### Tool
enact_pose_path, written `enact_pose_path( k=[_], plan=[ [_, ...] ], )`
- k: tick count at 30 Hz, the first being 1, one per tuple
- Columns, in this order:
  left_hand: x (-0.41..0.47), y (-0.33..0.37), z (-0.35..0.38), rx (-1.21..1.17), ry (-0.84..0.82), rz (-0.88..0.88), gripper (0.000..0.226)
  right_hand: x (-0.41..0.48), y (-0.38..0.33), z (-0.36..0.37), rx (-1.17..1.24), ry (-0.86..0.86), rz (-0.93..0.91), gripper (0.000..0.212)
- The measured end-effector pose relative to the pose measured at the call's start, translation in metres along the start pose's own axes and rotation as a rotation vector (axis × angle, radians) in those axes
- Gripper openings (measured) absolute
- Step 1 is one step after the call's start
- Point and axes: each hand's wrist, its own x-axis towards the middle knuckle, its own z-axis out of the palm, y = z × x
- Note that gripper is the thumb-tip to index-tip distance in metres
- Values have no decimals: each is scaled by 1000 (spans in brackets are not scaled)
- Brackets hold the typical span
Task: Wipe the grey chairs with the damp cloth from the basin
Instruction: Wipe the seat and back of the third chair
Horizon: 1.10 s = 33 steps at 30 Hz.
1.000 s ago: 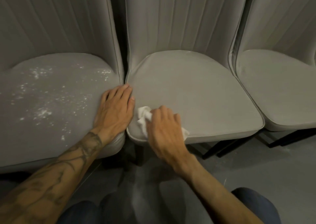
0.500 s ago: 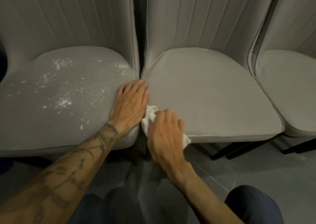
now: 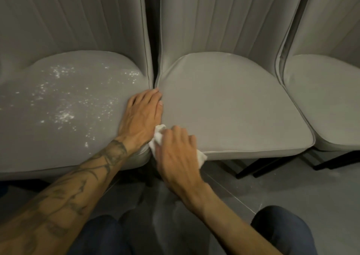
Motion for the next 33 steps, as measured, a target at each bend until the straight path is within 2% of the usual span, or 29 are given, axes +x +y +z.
enact_pose_path(
  k=[3, 7, 10, 12, 13, 15, 18, 22, 24, 28, 33],
  plan=[
    [1, -1, 0, -15, -10, 5, 47, -2, 13, 1, 16, 27, -31, 13],
    [1, -2, -1, 15, -7, 5, 51, -32, 91, -24, -144, 58, 44, 25],
    [0, -3, 0, 31, -7, 4, 53, -41, 149, -41, -195, 49, 215, 29],
    [1, 0, 0, 34, -10, 3, 53, -36, 156, -44, -151, 102, 345, 31],
    [1, 1, 1, 32, -11, 4, 53, -29, 146, -42, -154, 134, 346, 32],
    [3, 2, 3, 25, -1, 10, 52, -15, 106, -31, -162, 173, 218, 33],
    [5, 0, 6, 34, 5, 12, 52, 5, 72, -15, -22, 75, 105, 31],
    [4, -7, 8, 64, -14, 12, 53, 4, 131, -26, -42, 34, 78, 36],
    [2, -10, 6, 60, -21, 8, 54, 5, 173, -34, -56, -35, 147, 41],
    [4, -5, 1, 64, -41, -16, 55, 31, 246, -33, -85, -33, 352, 19],
    [11, 3, -8, 62, -115, -66, 60, 89, 279, -17, -85, 24, 591, 30]
  ],
)
